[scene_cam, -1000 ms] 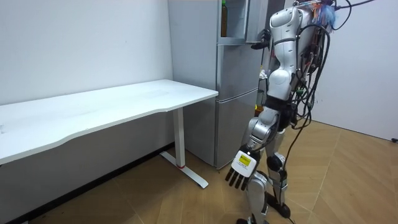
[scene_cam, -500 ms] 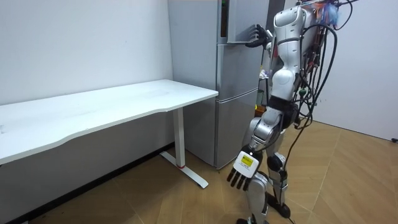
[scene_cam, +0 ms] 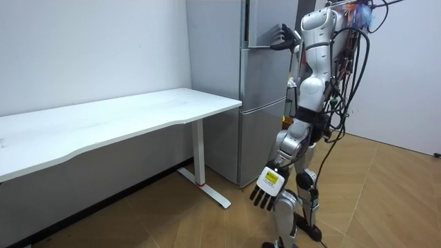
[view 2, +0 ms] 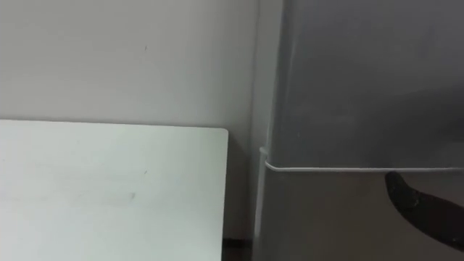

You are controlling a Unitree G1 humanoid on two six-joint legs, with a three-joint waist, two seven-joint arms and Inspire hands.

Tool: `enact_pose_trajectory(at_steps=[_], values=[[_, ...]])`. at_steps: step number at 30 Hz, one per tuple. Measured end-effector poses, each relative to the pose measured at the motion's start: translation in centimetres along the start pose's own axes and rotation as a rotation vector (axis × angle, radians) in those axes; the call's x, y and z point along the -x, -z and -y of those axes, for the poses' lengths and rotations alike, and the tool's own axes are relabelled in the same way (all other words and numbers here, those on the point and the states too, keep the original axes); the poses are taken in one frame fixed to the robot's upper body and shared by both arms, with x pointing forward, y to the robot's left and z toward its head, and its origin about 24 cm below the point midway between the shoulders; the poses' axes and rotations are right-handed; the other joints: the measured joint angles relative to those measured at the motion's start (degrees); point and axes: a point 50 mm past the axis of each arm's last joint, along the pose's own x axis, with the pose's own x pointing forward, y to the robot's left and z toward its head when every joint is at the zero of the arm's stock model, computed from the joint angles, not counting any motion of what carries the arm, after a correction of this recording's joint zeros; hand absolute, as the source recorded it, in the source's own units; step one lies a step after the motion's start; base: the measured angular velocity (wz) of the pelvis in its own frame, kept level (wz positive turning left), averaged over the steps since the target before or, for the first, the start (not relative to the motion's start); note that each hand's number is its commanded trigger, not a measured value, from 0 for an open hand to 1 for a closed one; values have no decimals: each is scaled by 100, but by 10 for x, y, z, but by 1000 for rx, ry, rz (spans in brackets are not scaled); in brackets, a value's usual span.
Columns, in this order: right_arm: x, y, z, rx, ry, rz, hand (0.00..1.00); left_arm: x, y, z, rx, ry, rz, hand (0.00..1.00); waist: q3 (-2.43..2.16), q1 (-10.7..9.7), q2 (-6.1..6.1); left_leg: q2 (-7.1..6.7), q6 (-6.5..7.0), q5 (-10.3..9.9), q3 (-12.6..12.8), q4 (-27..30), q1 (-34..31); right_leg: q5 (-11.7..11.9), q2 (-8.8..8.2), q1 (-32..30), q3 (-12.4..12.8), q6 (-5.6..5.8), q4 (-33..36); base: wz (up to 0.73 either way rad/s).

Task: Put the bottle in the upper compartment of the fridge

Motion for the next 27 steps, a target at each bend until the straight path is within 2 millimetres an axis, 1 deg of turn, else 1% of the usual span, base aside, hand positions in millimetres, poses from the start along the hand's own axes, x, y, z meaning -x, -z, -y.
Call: enact_pose_trajectory(at_steps=[2, 4, 5, 6, 7, 9, 15, 18, 19, 20, 21, 22, 24, 25, 27], values=[[-2, -8, -4, -36, -7, 44, 0, 0, 0, 0, -1, 0, 0, 0, 0, -1, -3, 0, 0, 0, -3, 2, 3, 9, 1, 9, -3, 2, -11, 0], [-7, -20, -10, -87, -15, 108, 0, 0, -2, 0, -2, 0, 9, 0, -5, 4, 4, 0, 0, -1, -26, 6, 5, 29, 7, 46, -23, 13, -49, 6], [-8, -22, -11, -98, -16, 123, 0, 0, -3, 0, -3, 0, 12, 0, -13, 5, 11, 0, 1, -1, -45, 9, 7, 43, 11, 72, -45, 13, -82, 10], [-10, -25, -14, -117, -15, 138, 0, 0, -5, 0, -6, 0, 19, 0, -34, 13, 30, 1, 1, -1, -66, 2, 17, 61, 18, 101, -69, 13, -118, 9], [-10, -26, -15, -121, -15, 142, 0, -1, -6, -1, -15, -1, 21, 0, -26, 18, 21, 1, 1, -1, -74, -4, 33, 66, 17, 127, -85, 15, -122, 7], [-9, -26, -18, -128, -30, 140, 0, -1, -6, -2, -34, -2, 17, 0, -24, 25, 16, 1, 1, -1, -75, -13, 82, 68, 18, 176, -84, 15, -129, 0], [-12, -32, -24, -161, -37, 163, 0, -2, -10, -1, -93, 5, 16, 0, -31, 26, 48, 0, 2, -1, -77, -40, 95, 68, 20, 184, -81, 15, -118, 0], [-17, -37, -28, -191, -27, 183, 0, -2, -9, -1, -99, 6, 6, 0, -22, 29, 38, -4, 2, 0, -84, -48, 94, 68, 20, 209, -86, 16, -123, 0], [-19, -39, -30, -203, -23, 194, 0, -2, -8, -1, -113, 6, -2, 0, -6, 38, 12, -5, 2, 0, -84, -52, 98, 67, 19, 223, -85, 16, -126, 0], [-20, -40, -31, -207, -21, 199, 0, -2, -8, -1, -118, 6, -5, 0, -3, 41, 8, -6, 2, 0, -84, -53, 101, 67, 19, 219, -86, 16, -126, 0], [-22, -42, -32, -213, -19, 209, 0, -2, -7, -1, -135, 5, -10, 0, -5, 51, 11, -7, 2, 1, -85, -52, 114, 67, 19, 206, -87, 16, -128, 0], [-24, -44, -33, -220, -19, 219, 0, -2, -7, -2, -143, 5, -16, 0, -16, 67, 31, -8, 2, 1, -87, -53, 131, 67, 18, 218, -102, 16, -146, 0], [-28, -48, -35, -231, -24, 238, 0, -2, -5, -1, -143, 5, -27, 0, -3, 95, -5, -9, 2, 1, -94, -57, 172, 67, 19, 286, -125, 16, -195, 0], [-30, -51, -35, -239, -23, 252, 0, -2, -5, -2, -149, 4, -29, 0, -10, 142, -27, -10, 1, 1, -99, -58, 182, 66, 22, 307, -128, 18, -211, 0], [-34, -56, -37, -252, -23, 273, 0, -2, -6, -2, -150, 4, -30, 0, -10, 175, -44, -12, 1, 1, -109, -58, 177, 66, 21, 310, -140, 18, -220, 2]])
